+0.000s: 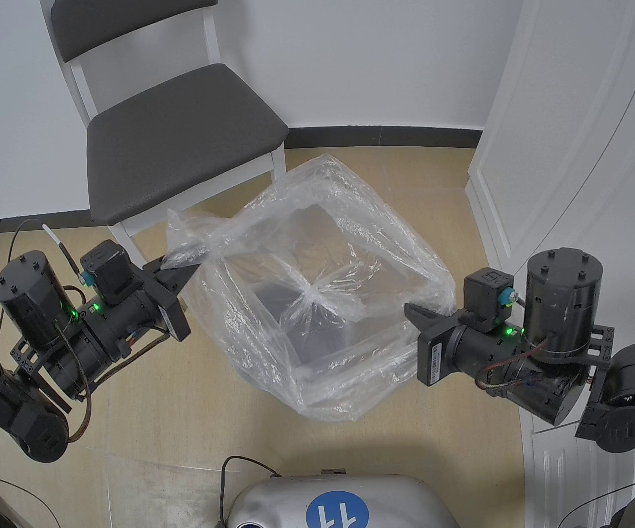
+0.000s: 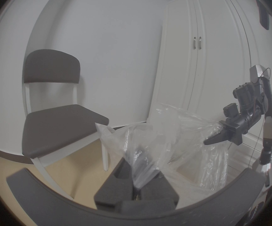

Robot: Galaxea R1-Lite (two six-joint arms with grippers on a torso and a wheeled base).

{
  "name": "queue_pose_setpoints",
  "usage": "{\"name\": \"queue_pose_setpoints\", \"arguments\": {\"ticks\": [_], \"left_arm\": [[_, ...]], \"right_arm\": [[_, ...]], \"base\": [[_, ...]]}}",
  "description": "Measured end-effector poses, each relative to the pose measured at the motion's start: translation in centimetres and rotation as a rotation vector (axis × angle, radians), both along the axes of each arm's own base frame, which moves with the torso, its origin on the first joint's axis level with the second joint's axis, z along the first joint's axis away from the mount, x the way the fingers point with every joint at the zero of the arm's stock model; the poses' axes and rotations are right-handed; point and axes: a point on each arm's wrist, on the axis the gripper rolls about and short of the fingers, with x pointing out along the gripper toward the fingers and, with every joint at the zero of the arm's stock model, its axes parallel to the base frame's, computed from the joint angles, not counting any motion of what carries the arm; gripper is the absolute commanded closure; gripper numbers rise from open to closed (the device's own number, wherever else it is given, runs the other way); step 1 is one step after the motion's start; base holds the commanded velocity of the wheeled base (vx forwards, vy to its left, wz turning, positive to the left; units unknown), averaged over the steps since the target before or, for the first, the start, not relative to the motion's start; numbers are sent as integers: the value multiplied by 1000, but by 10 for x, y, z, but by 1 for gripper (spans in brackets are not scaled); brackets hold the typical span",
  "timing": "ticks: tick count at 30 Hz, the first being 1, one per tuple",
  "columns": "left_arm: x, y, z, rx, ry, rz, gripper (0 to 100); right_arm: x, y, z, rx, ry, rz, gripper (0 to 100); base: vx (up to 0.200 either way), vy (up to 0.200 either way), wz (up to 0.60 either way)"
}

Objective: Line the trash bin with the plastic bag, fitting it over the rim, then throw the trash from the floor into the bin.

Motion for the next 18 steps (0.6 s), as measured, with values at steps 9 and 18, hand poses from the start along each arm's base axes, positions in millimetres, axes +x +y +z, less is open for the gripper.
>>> {"name": "queue_pose_setpoints", "arguments": {"ticks": [9, 18], "left_arm": [[0, -12, -10, 15, 34, -36, 100], [5, -19, -20, 26, 66, -49, 100]], "right_arm": [[7, 24, -11, 86, -76, 33, 100], [26, 53, -49, 112, -98, 43, 100]], "base": [[0, 0, 0], [0, 0, 0]]}}
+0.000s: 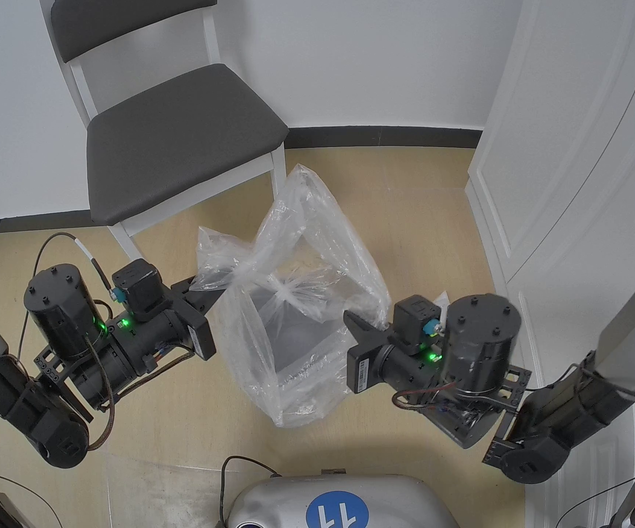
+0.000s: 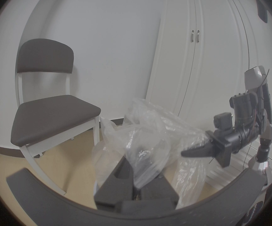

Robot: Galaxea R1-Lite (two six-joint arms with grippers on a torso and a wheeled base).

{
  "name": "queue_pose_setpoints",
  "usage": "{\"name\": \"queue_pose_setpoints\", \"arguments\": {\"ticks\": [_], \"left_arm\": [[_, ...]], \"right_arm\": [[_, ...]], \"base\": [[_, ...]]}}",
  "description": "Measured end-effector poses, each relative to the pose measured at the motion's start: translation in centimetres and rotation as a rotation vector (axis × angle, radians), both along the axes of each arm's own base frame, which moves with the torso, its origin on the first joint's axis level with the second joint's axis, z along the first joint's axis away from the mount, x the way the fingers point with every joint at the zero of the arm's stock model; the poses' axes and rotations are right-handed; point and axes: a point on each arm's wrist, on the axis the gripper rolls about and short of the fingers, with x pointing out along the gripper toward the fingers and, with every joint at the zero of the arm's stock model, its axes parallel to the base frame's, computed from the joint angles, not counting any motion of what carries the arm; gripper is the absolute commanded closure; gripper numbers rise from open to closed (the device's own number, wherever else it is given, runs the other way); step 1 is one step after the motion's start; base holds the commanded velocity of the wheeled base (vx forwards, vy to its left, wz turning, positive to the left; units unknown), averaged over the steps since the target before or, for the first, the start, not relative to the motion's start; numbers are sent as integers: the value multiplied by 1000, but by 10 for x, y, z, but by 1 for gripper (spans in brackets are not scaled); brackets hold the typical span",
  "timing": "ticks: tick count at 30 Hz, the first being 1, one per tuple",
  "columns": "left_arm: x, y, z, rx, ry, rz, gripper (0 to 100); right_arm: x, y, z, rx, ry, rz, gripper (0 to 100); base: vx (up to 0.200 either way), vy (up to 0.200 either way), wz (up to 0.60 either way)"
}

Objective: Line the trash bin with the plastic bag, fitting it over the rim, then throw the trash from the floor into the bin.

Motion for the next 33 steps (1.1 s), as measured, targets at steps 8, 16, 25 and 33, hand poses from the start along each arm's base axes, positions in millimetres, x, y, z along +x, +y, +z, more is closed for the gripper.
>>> {"name": "queue_pose_setpoints", "arguments": {"ticks": [8, 16, 25, 33], "left_arm": [[11, -9, -13, 3, 13, -11, 100], [29, -19, -32, 18, 55, 4, 100], [37, -27, -47, 28, 93, 26, 100], [44, -28, -51, 41, 128, 111, 100]], "right_arm": [[14, 18, -27, -5, 43, -3, 100], [27, 19, -43, -28, 67, -27, 100], [32, 15, -59, -90, 130, -41, 100], [37, 12, -62, -34, 254, -17, 100]], "base": [[0, 0, 0], [0, 0, 0], [0, 0, 0], [0, 0, 0]]}}
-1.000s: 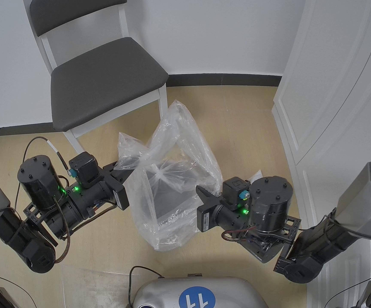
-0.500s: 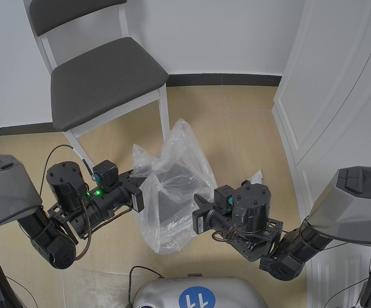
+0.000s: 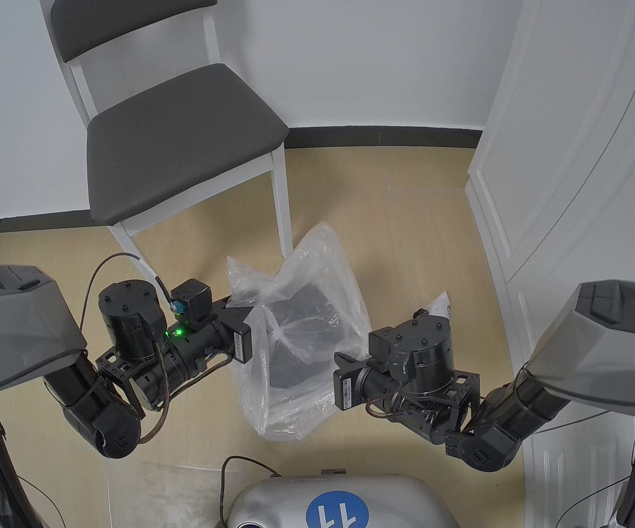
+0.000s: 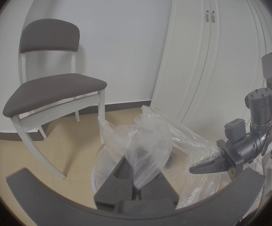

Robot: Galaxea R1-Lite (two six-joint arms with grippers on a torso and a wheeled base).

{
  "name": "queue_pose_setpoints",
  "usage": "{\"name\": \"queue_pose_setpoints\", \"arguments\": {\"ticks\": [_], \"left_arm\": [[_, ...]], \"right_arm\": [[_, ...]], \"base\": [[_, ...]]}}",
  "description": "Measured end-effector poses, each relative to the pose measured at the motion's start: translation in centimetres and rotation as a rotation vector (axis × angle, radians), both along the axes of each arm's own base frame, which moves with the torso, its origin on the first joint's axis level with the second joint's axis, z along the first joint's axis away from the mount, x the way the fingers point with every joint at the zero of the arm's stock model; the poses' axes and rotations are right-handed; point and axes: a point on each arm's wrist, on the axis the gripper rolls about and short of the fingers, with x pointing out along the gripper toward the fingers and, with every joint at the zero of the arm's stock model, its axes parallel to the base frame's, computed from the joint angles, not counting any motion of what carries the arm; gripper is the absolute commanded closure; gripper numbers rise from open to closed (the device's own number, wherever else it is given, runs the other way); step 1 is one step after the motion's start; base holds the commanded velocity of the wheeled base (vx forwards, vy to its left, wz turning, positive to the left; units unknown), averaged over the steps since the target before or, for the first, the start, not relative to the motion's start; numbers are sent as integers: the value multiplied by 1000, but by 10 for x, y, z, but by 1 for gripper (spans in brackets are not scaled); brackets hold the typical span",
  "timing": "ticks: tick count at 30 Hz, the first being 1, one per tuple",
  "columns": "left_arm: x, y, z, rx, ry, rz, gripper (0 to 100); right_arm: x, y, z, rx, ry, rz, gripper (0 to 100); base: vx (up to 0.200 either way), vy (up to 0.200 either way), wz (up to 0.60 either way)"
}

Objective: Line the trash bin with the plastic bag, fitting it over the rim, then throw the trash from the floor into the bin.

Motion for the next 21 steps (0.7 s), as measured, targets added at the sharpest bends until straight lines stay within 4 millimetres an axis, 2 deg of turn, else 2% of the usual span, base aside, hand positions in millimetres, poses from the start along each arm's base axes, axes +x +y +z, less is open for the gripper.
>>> {"name": "queue_pose_setpoints", "arguments": {"ticks": [6, 12, 16, 21], "left_arm": [[8, 9, 4, -15, 38, 51, 100], [22, 31, 14, -30, 40, 131, 100], [30, 41, 16, -29, 48, 170, 100], [36, 50, 13, -15, 82, 209, 100]], "right_arm": [[9, -11, 9, 25, 164, -24, 100], [28, -38, 32, 29, 161, -73, 100], [38, -57, 32, -39, 177, -111, 100], [44, -69, 26, -108, 211, -127, 100]], "base": [[0, 0, 0], [0, 0, 0], [0, 0, 0], [0, 0, 0]]}}
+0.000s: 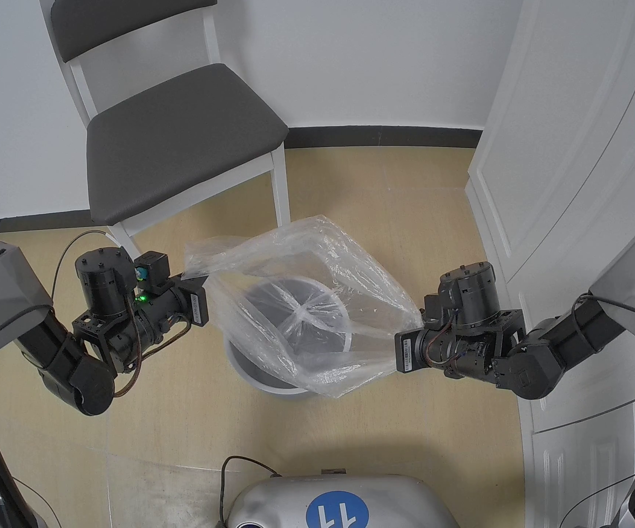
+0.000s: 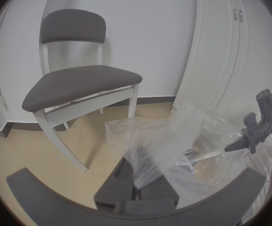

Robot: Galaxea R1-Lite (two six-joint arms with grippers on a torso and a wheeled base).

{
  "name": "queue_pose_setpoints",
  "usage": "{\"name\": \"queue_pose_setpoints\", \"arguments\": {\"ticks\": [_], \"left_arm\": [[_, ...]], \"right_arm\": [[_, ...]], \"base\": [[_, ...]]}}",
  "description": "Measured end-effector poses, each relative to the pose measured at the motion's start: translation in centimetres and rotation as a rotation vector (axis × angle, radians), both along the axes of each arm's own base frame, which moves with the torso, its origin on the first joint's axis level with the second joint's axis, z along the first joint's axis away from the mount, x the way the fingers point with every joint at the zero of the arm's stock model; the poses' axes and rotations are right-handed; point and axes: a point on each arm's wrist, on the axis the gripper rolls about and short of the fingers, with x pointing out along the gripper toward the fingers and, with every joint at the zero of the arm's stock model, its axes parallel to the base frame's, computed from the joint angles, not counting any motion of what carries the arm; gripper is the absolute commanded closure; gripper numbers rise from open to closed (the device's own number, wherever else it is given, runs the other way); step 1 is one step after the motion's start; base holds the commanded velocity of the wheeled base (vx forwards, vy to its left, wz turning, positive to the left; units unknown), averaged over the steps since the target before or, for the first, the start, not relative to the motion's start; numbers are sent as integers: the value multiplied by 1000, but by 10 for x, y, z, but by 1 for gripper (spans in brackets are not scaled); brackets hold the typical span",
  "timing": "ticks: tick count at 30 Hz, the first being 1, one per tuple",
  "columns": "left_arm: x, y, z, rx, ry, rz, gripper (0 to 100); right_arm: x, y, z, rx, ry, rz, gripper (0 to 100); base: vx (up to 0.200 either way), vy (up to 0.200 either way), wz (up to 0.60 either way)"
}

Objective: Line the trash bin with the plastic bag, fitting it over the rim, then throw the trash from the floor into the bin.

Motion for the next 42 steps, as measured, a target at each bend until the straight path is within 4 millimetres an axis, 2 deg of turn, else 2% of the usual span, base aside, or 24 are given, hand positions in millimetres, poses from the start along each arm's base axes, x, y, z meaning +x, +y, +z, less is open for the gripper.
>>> {"name": "queue_pose_setpoints", "arguments": {"ticks": [9, 17, 29, 37, 42], "left_arm": [[-2, 12, 3, 19, 57, 36, 100], [-8, 16, 9, 27, 74, 41, 100], [-18, 9, 2, 82, 138, 1, 100], [-7, -5, -20, 94, 178, -26, 100], [9, -15, -29, 66, 147, -6, 100]], "right_arm": [[4, -3, -17, -62, 35, 9, 100], [-2, 7, -34, -92, 76, 44, 100], [-16, 14, -34, -100, 86, 84, 100], [-12, 18, -36, -89, 82, 80, 100], [-6, 21, -36, -72, 73, 64, 100]], "base": [[0, 0, 0], [0, 0, 0], [0, 0, 0], [0, 0, 0], [0, 0, 0]]}}
